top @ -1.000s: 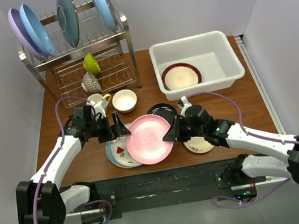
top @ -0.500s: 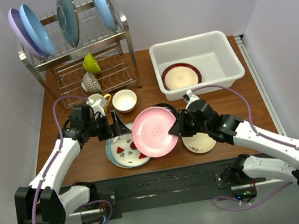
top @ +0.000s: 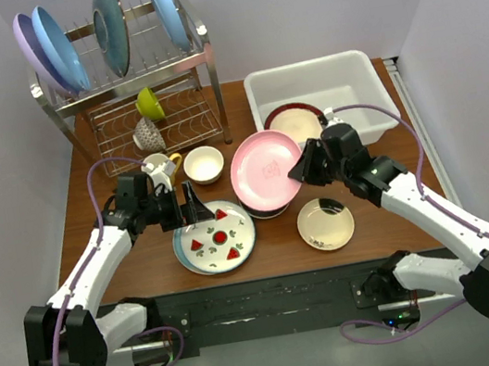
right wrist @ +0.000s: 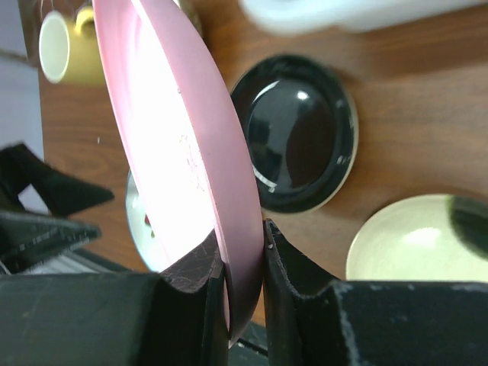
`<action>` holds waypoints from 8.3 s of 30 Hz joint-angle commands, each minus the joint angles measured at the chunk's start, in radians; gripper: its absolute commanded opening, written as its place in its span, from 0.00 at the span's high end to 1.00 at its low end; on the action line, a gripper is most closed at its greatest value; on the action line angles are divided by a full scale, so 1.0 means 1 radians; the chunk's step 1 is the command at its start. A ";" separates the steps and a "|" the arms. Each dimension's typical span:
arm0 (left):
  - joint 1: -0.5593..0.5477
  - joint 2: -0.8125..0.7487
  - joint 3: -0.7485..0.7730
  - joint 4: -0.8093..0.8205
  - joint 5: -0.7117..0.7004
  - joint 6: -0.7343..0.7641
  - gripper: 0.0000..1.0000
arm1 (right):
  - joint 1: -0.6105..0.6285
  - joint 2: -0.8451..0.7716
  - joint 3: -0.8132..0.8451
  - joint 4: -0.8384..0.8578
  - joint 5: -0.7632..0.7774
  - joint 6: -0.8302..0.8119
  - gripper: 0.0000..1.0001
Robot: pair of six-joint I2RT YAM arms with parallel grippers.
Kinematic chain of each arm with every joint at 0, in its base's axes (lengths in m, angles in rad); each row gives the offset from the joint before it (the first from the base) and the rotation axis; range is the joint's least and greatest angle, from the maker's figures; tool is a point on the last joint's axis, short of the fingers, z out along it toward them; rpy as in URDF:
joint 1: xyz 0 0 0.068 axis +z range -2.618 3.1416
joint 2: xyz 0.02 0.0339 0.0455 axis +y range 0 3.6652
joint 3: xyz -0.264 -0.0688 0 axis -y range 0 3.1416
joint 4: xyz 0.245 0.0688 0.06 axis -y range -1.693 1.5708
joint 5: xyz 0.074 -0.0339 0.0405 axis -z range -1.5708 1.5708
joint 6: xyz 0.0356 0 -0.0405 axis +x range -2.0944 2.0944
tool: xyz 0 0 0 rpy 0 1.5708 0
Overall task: Place the plates into the plastic bin on the countertop
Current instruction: Pick up the plate at the center of the board, then place the plate in the plastic bin, then pick up the plate at the center of the board.
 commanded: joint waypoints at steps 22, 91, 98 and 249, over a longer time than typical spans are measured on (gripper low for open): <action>-0.004 0.043 -0.025 0.017 0.021 0.039 0.00 | -0.338 0.312 0.360 0.051 -0.243 -0.129 1.00; -0.006 0.063 -0.029 0.010 0.024 0.055 0.00 | -0.520 0.865 0.645 -0.021 -0.378 -0.242 0.48; -0.004 0.058 -0.028 0.013 0.036 0.048 0.00 | -0.520 0.862 0.665 -0.066 -0.366 -0.281 0.43; -0.004 0.160 -0.060 0.008 -0.102 -0.027 0.17 | 0.243 0.562 -0.320 0.928 -0.326 0.199 0.29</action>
